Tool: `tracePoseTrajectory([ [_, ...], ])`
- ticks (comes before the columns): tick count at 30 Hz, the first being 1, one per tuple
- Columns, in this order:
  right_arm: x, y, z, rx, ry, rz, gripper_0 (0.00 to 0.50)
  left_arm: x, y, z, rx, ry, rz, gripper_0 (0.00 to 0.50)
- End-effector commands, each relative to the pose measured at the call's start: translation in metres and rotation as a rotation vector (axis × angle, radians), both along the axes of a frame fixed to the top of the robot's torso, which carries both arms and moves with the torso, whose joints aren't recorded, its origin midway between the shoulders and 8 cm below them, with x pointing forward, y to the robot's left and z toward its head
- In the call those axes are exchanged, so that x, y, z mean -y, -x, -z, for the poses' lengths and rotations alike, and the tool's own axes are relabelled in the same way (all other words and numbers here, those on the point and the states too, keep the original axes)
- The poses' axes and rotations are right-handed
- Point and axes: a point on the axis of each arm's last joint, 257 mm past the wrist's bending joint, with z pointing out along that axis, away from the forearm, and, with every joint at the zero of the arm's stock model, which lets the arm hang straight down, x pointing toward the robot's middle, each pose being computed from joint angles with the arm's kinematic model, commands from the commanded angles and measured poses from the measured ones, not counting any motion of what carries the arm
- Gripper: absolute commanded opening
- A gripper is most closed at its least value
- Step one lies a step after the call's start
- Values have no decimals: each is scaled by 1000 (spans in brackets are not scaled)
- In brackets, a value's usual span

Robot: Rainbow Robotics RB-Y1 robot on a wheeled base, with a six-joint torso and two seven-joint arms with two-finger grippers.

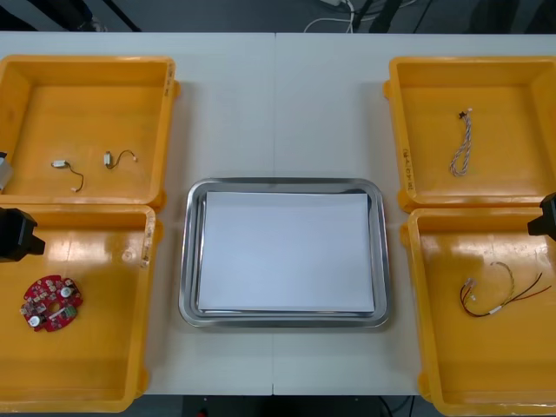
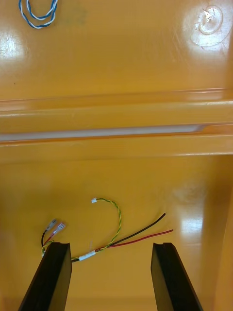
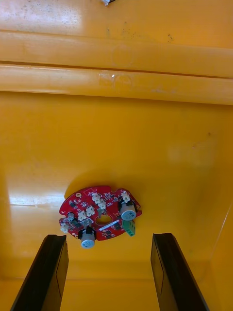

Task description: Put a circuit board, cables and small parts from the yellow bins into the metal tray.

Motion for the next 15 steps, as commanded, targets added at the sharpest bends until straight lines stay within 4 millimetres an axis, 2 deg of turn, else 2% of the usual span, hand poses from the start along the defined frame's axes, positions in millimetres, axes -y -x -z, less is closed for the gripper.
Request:
tracePoseTrajectory([
  [1,-8,-2,-4,24,4,-32,479,1,1,-5,9,-22,69,500],
  [4,-10,-10,-17,71,6,-36,477,1,0,-7,16,-20,40,500],
  [15,-12,-5,-5,55,-23,0,475,7,2,-12,37,30,-88,500],
])
